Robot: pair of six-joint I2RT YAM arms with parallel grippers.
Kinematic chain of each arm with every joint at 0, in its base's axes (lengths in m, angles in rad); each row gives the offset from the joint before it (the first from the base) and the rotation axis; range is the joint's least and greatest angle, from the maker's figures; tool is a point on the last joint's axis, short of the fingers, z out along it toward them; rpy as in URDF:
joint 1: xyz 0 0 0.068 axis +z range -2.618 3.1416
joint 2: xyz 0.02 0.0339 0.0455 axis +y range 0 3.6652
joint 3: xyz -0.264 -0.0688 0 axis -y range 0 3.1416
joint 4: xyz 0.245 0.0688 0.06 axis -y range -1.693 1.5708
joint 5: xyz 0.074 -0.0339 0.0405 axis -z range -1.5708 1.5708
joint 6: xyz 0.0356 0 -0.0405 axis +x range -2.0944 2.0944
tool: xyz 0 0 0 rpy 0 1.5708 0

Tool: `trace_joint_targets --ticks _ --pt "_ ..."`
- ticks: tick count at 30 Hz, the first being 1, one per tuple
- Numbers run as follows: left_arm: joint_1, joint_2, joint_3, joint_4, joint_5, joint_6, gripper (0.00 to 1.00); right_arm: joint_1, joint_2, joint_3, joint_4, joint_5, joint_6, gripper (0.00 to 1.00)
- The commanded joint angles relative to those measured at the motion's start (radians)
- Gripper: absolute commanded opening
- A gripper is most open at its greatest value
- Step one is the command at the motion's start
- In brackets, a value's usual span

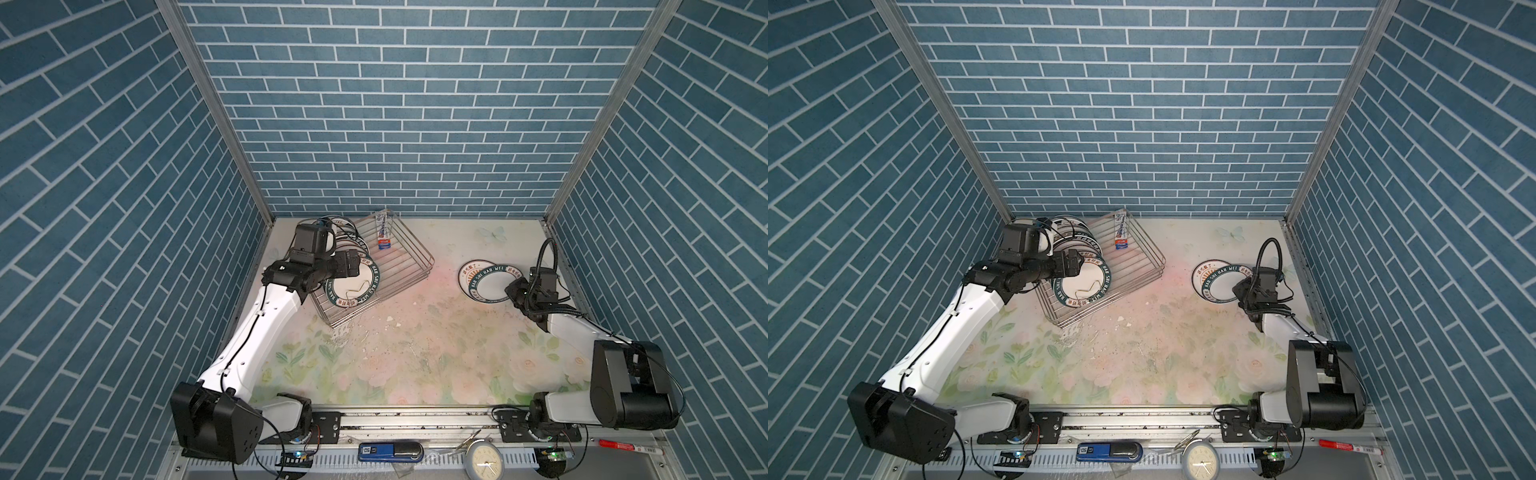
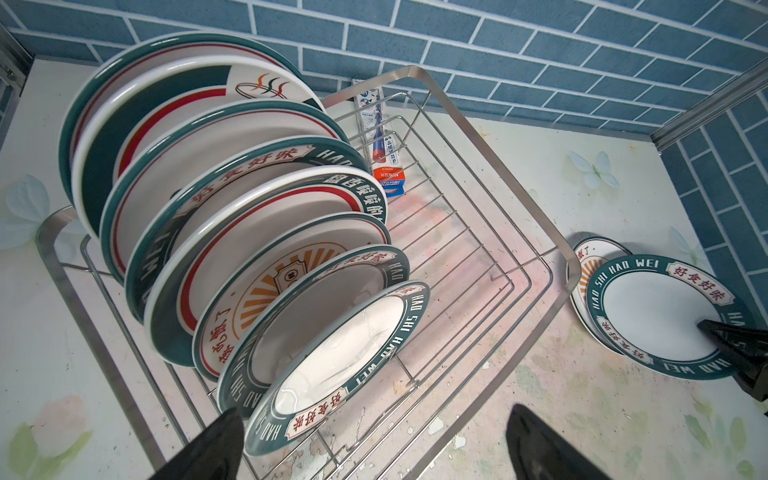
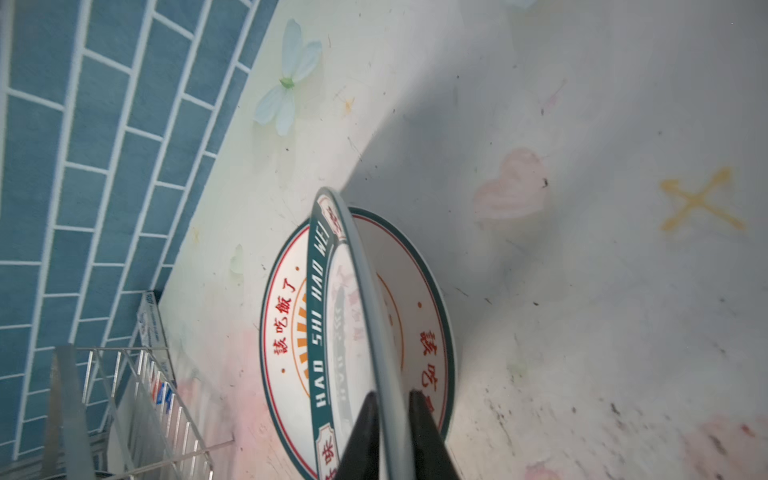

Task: Unload the plates from the dish rack
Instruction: 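Carry the plate with the right gripper beside the sunburst plate and lower it, then lay the plate flat on the table with the right gripper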

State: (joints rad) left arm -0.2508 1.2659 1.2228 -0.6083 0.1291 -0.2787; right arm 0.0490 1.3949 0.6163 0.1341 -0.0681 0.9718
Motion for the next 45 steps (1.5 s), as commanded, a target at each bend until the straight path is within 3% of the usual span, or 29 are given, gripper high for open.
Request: trace_joint_targets --ticks 1,17,40,45 --pt "0.004 -0.026 0.0 0.016 0.011 -0.007 0.99 -0.004 0.02 0.035 -0.001 -0.045 0.008 0.22" --pt "0.004 -0.04 -0.016 0.047 0.04 -0.024 0.99 -0.006 0.103 0.087 -0.018 -0.088 -0.021 0.39" --pt "0.004 -0.216 -0.094 0.134 -0.047 -0.047 0.99 0.027 0.198 0.221 -0.193 -0.042 -0.081 0.52" --pt "0.004 -0.201 -0.072 0.112 -0.052 -0.036 0.99 0.036 0.198 0.244 -0.237 -0.025 -0.109 0.53"
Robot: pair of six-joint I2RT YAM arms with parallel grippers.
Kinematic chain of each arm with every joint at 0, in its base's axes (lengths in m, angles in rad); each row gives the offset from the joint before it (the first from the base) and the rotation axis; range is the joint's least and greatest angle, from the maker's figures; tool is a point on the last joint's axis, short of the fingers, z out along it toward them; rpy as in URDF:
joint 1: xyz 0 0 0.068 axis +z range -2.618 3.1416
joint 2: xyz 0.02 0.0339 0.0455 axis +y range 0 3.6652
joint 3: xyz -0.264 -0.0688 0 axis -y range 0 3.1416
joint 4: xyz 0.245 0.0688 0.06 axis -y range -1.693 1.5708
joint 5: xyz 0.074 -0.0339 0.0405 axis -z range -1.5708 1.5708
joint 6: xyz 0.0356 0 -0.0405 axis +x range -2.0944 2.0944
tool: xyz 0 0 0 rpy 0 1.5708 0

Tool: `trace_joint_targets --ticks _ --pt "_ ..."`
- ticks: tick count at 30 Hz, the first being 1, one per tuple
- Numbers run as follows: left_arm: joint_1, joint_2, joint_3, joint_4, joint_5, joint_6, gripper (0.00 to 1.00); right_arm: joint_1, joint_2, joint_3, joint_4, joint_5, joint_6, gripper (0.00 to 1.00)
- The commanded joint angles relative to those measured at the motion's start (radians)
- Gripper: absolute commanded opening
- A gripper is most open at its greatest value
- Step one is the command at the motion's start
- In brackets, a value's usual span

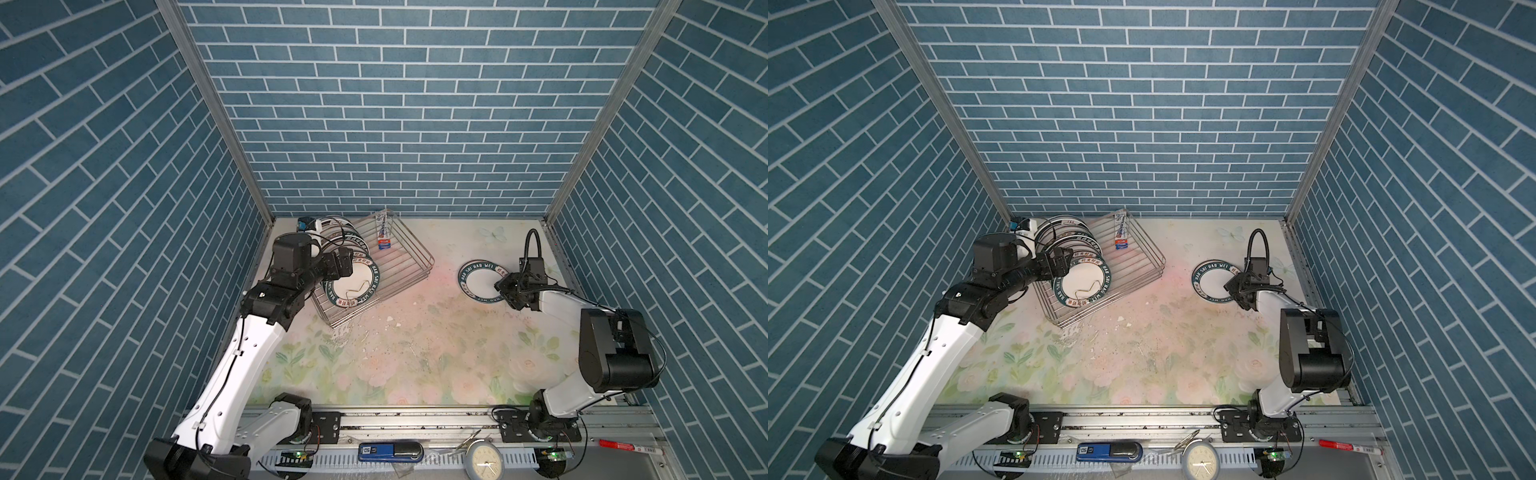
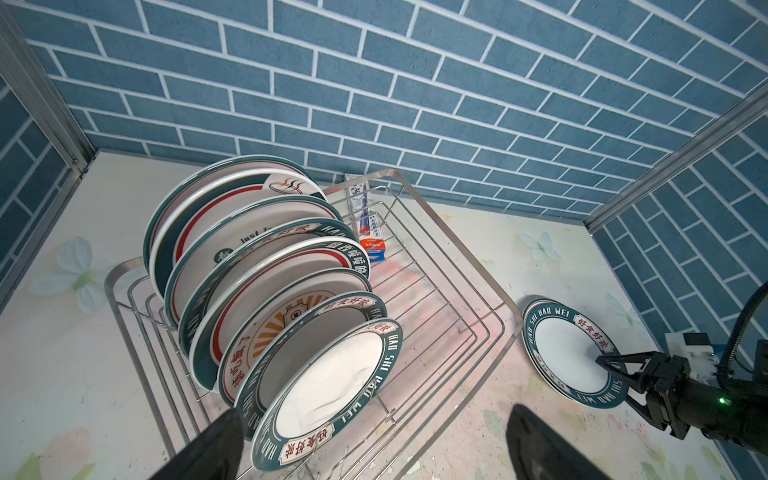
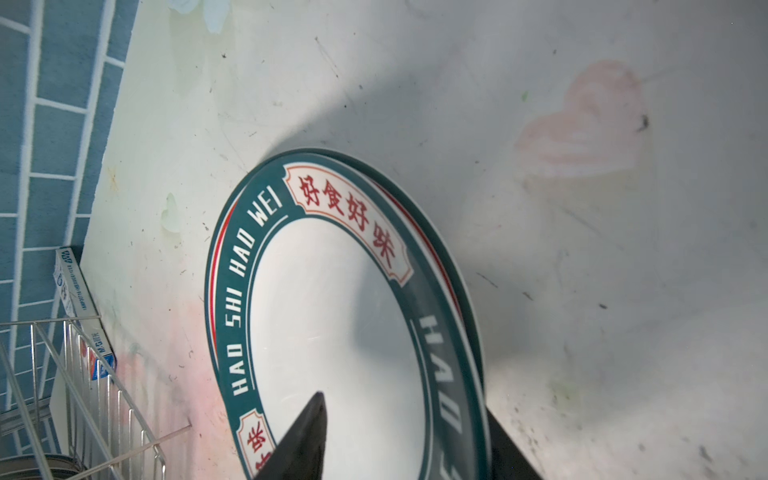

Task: Unload the plates from the dish rack
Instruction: 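Lay the plate flat on the table with the right gripper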

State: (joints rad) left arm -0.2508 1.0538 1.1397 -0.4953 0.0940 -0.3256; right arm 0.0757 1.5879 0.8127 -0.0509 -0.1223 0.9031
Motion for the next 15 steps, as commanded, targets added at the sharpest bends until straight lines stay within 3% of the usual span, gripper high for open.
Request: trace_joint_targets --ticks 1,11,15 --pt "0.004 0.018 0.018 -0.01 -0.017 0.009 0.99 0.012 0.003 0.051 -0.061 0.056 -0.048 0.54" --pt "0.004 0.084 0.093 -0.064 -0.04 -0.07 0.99 0.034 0.006 0.086 -0.115 0.098 -0.09 0.62" --pt "0.004 0.108 0.123 -0.065 0.073 -0.015 0.99 0.041 0.015 0.098 -0.117 0.097 -0.1 0.66"
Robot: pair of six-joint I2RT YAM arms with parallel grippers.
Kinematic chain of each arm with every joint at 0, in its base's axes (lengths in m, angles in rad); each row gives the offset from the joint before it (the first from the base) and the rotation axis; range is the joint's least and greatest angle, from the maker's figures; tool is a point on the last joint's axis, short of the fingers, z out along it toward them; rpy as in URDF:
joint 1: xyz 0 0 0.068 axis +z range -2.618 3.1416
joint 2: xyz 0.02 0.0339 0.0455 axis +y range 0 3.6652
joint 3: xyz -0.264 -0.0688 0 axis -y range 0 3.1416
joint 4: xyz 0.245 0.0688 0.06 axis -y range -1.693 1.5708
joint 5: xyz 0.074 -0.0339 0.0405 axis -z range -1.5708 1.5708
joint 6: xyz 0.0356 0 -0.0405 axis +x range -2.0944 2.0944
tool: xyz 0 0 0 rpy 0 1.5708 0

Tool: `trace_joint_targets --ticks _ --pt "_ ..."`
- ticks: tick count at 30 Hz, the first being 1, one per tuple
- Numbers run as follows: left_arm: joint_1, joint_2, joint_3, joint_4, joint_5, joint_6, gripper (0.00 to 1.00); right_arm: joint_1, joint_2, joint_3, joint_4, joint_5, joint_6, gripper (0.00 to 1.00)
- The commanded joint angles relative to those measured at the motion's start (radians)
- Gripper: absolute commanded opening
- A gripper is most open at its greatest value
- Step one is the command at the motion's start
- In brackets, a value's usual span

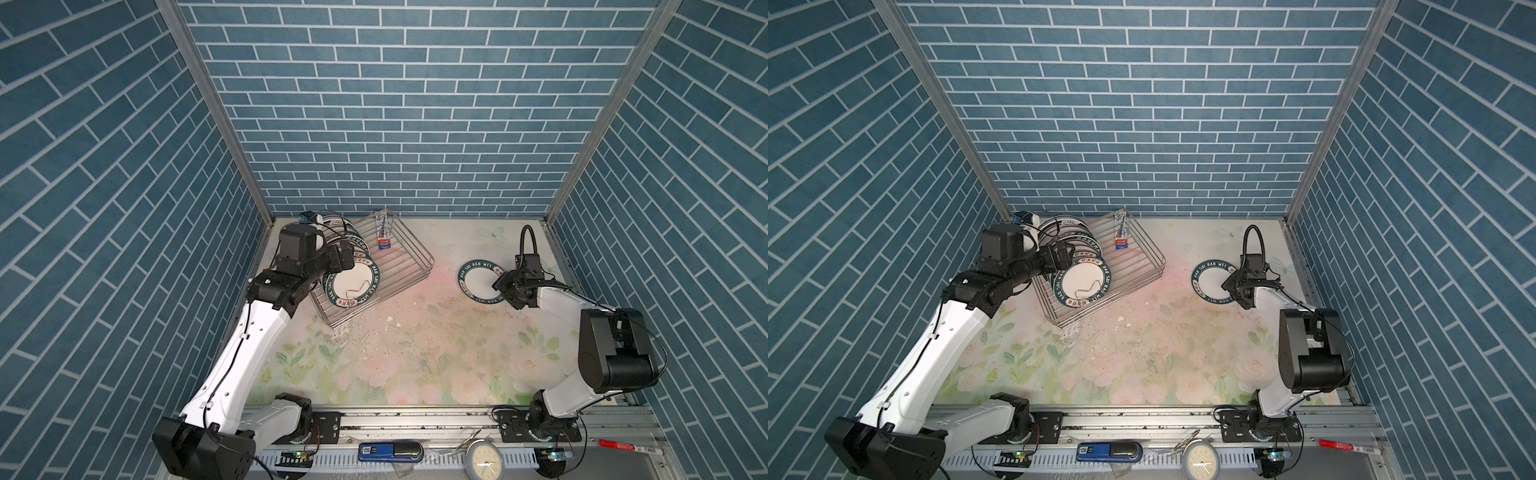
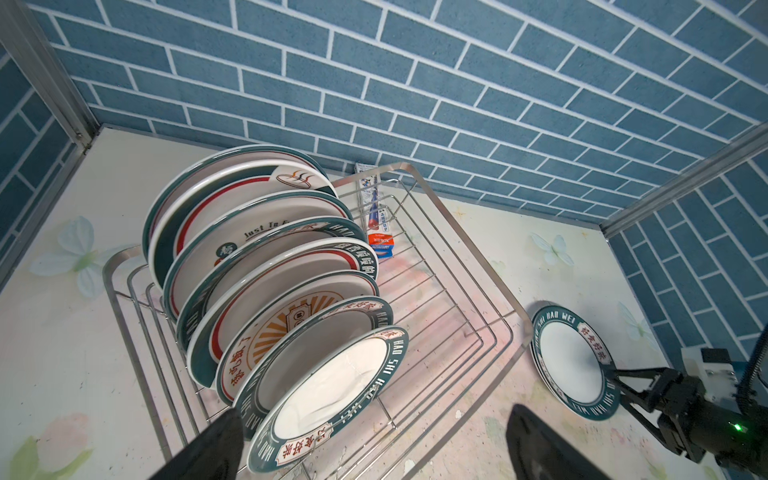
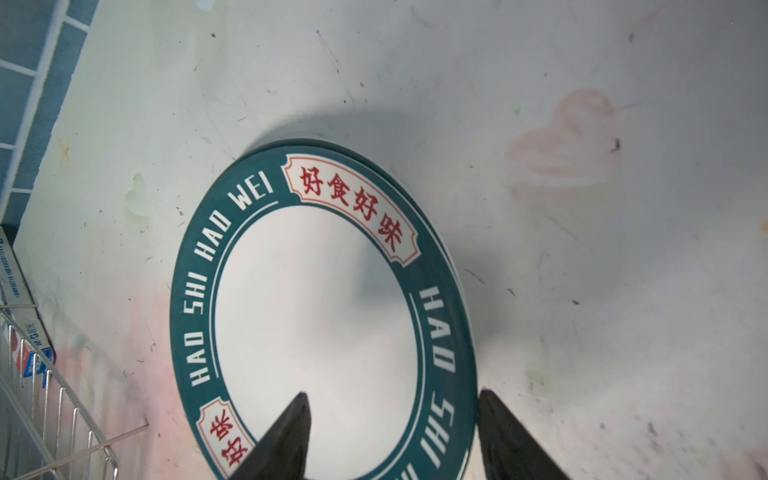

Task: Unload the plates from the dish rack
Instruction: 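Lay the plate flat on the table with the right gripper, then raise the right gripper while the left gripper descends to the front rack plate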

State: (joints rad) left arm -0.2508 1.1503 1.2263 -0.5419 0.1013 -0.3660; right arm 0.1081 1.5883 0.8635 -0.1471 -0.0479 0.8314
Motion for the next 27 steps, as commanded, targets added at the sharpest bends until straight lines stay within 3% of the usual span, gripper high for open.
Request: trace_joint_targets --ticks 1,3,7,11,15,18,19,27 --pt "0.004 0.014 0.043 -0.024 0.093 0.042 0.99 0.013 0.018 0.054 -0.026 0.025 -0.036 0.67" --pt "0.004 0.007 0.037 -0.019 0.112 0.068 0.99 0.018 0.027 0.061 -0.026 0.019 -0.042 0.68" --pt "0.004 -0.018 0.016 -0.02 0.012 0.082 0.99 0.025 0.039 0.083 -0.059 0.054 -0.064 0.72" --pt "0.004 -0.027 -0.006 -0.004 0.006 0.12 0.99 0.035 0.026 0.091 -0.09 0.095 -0.074 0.74" --pt "0.004 0.017 0.063 -0.084 0.01 0.141 0.99 0.051 -0.024 0.092 -0.115 0.136 -0.096 0.86" --pt "0.004 0.064 0.126 -0.158 0.061 0.189 0.99 0.064 -0.074 0.09 -0.132 0.169 -0.111 0.88" --pt "0.004 0.075 0.141 -0.18 0.063 0.196 0.99 0.067 -0.094 0.088 -0.133 0.172 -0.117 0.98" --pt "0.0 0.222 0.259 -0.344 -0.001 0.24 0.99 0.128 -0.269 0.037 -0.049 0.128 -0.126 0.99"
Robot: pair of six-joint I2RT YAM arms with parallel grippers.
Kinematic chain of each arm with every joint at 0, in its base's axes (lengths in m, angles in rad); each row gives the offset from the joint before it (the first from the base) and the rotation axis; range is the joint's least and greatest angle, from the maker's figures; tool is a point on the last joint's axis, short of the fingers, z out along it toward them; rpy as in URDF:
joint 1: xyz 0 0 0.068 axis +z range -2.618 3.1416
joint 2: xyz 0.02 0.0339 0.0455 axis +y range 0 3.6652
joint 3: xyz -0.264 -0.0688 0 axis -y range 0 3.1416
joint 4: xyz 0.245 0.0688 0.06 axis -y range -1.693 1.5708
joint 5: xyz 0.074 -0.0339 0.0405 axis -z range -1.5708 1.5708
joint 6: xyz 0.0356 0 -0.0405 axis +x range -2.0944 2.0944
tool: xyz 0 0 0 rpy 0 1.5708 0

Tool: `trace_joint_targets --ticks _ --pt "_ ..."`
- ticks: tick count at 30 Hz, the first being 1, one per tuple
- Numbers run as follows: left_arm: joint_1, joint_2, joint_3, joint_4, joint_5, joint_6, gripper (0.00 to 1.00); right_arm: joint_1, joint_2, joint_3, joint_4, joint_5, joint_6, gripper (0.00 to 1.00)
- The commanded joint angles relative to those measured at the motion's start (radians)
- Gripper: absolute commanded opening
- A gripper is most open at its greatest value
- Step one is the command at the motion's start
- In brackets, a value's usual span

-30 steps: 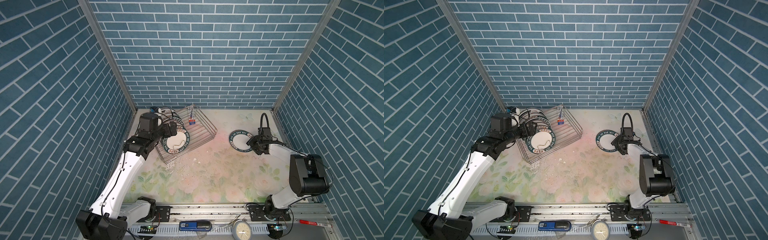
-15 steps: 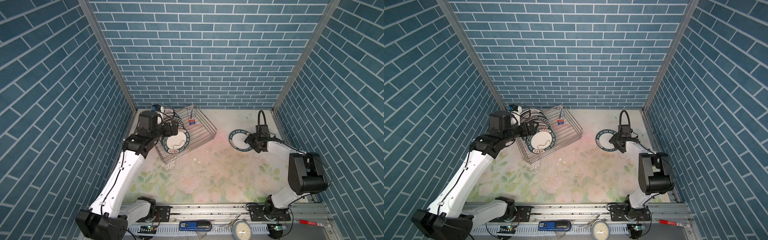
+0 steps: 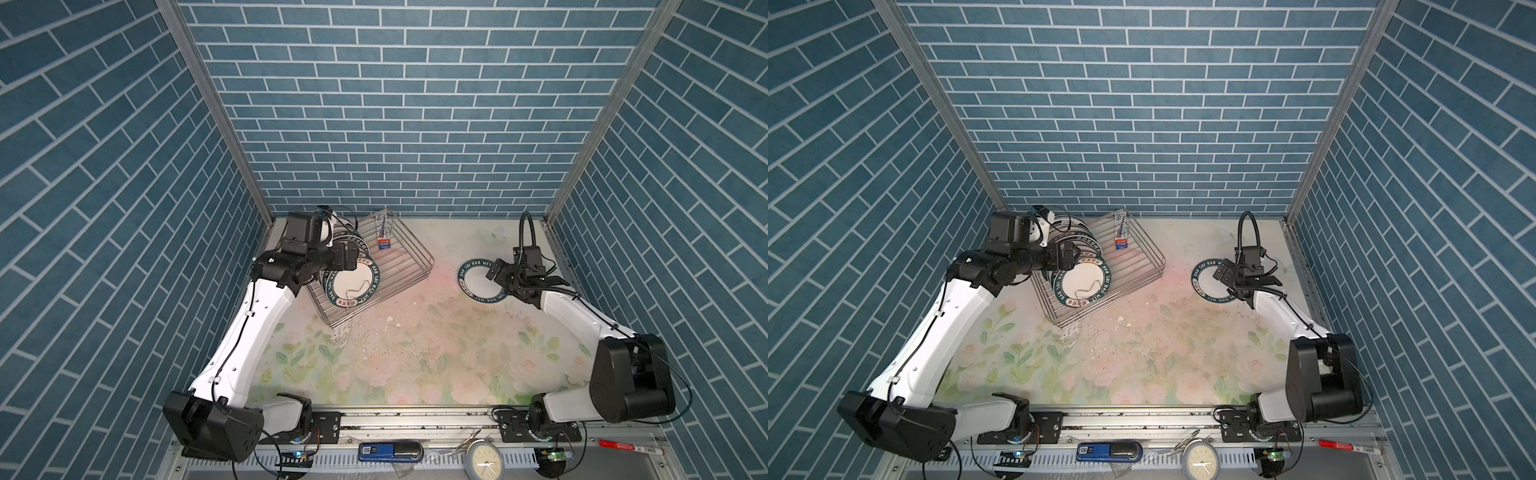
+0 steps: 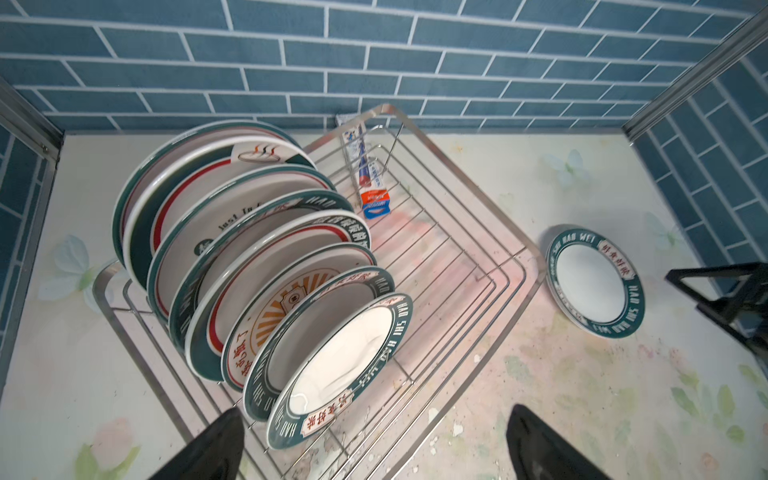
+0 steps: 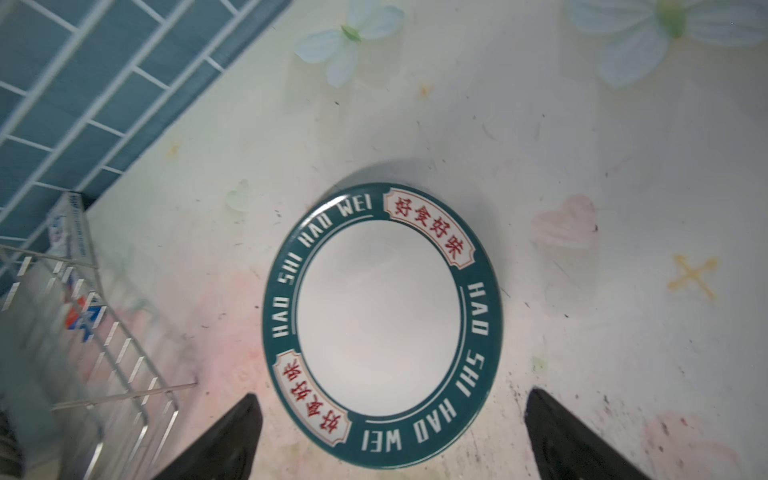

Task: Unload the plates from the dish rack
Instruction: 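Raise the right gripper while the left gripper descends to the front rack plate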

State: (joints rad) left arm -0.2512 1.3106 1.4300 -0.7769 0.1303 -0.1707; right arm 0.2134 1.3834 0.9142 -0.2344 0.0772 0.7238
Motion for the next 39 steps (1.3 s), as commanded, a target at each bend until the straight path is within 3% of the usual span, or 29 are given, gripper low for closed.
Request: trace_joint_targets --ticks 1,7,15,39 --pt "-0.001 0.085 0.071 -0.133 -0.046 0.055 0.99 0.029 -0.087 -0.021 0.048 0.002 -0.012 0.99" --pt "-0.044 0.138 0.089 -0.193 -0.123 0.097 0.99 0.053 -0.154 -0.049 0.092 -0.084 -0.018 0.99" --pt "-0.077 0.171 0.08 -0.214 -0.17 0.122 0.99 0.057 -0.108 -0.04 0.112 -0.206 -0.084 0.99" --pt "-0.076 0.308 0.107 -0.205 -0.249 0.15 0.99 0.057 -0.076 -0.03 0.104 -0.242 -0.109 0.99"
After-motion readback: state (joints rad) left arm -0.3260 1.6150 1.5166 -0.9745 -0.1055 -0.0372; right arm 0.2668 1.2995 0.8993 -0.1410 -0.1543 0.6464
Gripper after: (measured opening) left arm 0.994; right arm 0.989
